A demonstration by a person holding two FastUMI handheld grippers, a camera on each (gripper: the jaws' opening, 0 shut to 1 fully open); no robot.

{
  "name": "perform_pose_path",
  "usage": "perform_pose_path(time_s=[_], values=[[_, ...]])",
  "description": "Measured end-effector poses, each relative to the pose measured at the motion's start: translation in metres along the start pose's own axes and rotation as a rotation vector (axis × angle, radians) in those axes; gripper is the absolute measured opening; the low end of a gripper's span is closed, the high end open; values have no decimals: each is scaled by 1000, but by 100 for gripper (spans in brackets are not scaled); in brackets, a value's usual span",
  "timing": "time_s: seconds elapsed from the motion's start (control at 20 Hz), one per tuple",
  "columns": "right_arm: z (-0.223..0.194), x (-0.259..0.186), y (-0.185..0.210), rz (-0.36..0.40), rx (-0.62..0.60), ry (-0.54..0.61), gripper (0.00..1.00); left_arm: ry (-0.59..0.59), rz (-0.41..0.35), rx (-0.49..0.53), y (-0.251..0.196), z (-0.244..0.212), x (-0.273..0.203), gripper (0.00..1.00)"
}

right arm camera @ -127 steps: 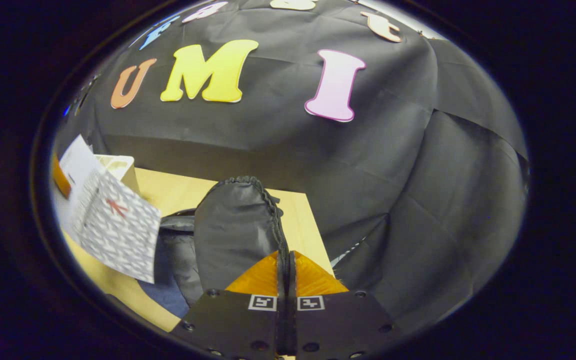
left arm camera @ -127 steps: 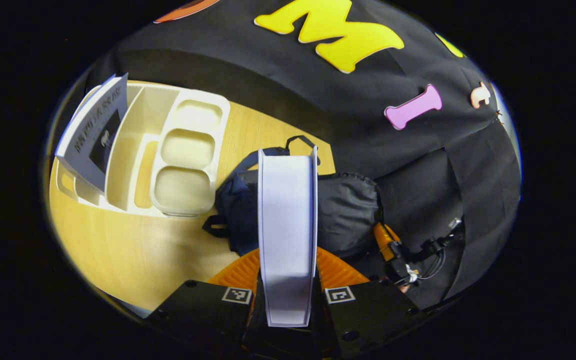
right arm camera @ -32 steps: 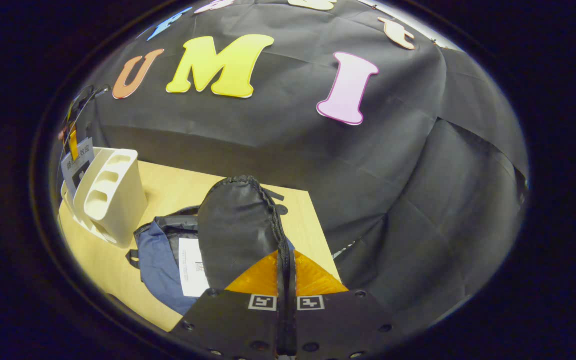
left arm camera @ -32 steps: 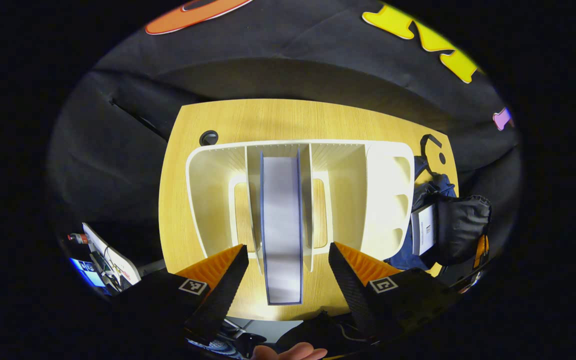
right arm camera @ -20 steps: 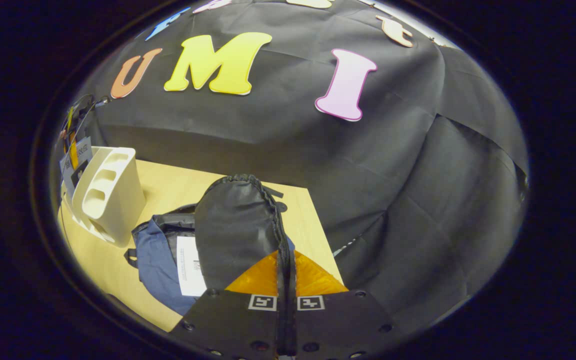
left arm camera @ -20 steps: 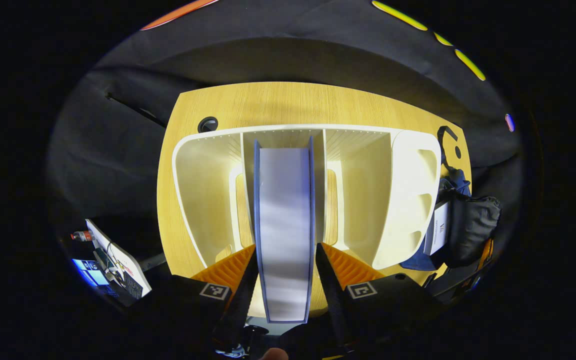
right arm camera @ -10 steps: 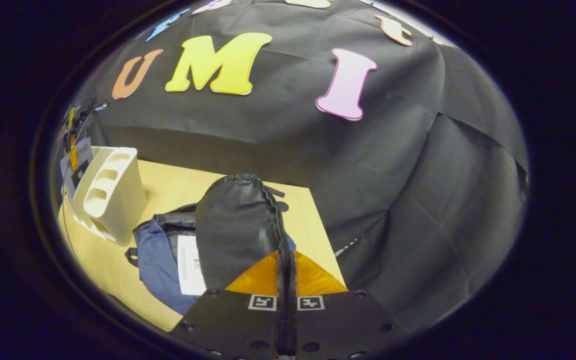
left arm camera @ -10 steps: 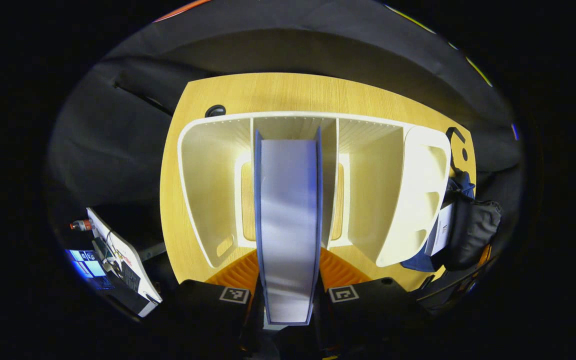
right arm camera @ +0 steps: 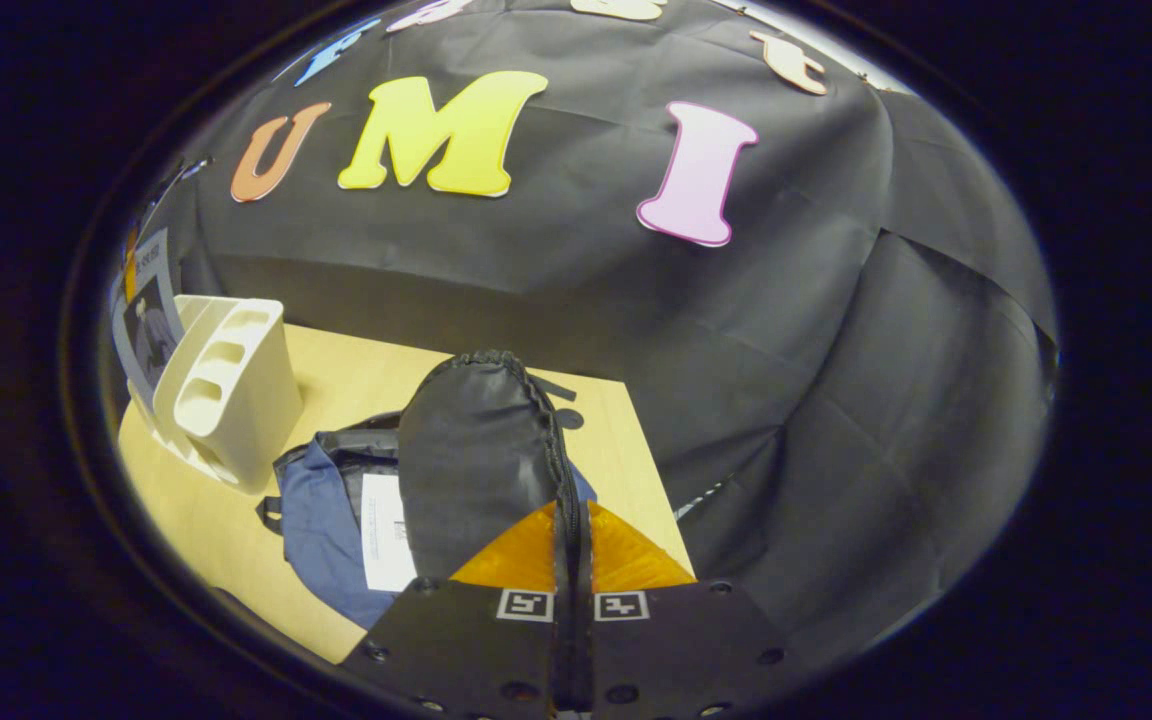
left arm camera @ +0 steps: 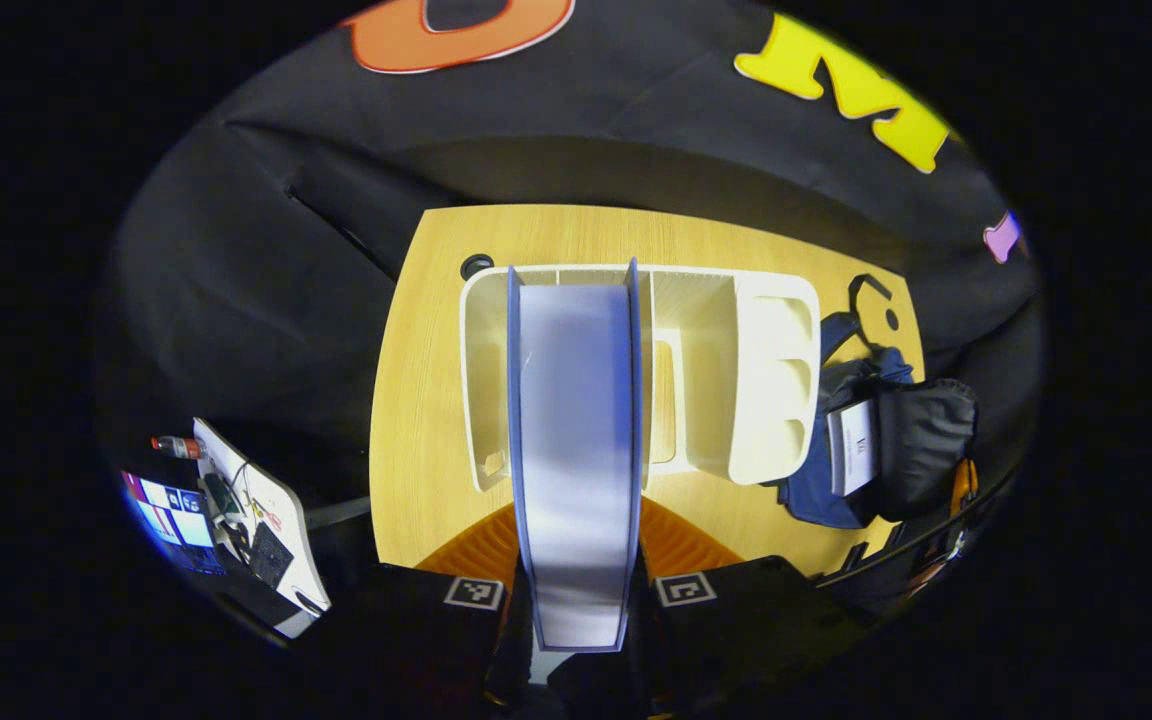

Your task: Open the schoolbag, grab two books from the bookshelf and put them into the schoolbag.

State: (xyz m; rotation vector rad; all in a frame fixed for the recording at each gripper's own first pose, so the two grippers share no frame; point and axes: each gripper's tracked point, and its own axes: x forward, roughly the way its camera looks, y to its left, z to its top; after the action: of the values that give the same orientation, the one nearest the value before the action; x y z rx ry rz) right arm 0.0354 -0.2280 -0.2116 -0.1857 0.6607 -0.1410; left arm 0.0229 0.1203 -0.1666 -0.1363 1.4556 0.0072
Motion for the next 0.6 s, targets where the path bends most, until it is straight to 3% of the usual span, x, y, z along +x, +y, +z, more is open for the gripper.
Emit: perform_pose_path(time_s=[0.2, 0.4, 0.6], values=[[1, -4, 2, 7, 4, -8, 0, -89, -131, -57, -12, -5, -49, 41], [1, -10, 5, 16, 7, -13, 0, -194, -200, -67, -26, -2, -74, 40], [1, -14, 8, 18, 6, -18, 0, -233, -361, -96, -62, -6, -81, 41]])
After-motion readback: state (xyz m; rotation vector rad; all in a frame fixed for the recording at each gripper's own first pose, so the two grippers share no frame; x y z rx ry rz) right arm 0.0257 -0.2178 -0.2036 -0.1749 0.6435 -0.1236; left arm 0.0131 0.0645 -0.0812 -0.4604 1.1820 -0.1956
